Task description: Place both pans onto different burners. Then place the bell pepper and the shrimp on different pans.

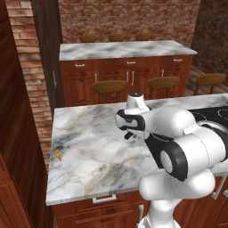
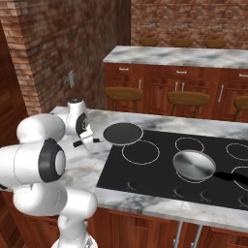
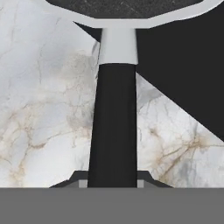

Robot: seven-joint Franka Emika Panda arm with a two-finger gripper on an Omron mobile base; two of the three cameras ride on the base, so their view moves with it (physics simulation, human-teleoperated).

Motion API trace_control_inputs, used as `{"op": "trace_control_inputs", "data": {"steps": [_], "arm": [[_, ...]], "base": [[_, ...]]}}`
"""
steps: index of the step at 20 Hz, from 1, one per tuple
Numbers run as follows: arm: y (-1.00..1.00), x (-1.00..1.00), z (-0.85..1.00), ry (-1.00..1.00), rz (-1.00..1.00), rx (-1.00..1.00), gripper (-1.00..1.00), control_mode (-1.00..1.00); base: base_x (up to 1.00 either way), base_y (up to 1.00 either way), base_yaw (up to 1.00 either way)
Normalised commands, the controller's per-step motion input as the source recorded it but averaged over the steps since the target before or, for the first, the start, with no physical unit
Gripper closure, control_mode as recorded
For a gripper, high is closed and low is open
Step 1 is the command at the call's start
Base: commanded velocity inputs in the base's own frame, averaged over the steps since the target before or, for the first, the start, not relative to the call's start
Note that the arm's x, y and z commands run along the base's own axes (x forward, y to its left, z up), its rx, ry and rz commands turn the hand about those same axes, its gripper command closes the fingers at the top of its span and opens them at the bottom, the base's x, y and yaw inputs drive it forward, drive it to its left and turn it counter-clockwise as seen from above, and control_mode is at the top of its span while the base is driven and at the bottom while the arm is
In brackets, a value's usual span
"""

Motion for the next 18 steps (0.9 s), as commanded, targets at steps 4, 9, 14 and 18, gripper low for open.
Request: {"op": "trace_control_inputs", "data": {"steps": [4,9,14,18], "arm": [[-0.37,-0.33,0.0,0.01,-0.16,0.0,1.0,-1.0],[-0.23,-0.09,0.0,0.03,-0.07,0.0,1.0,-1.0],[-0.12,0.0,0.0,0.06,0.0,0.0,1.0,-1.0],[-0.11,0.0,0.0,0.05,0.0,0.0,1.0,-1.0]], "base": [[0.0,0.0,0.0],[0.0,0.0,0.0],[0.0,0.0,0.0],[0.0,0.0,0.0]]}}
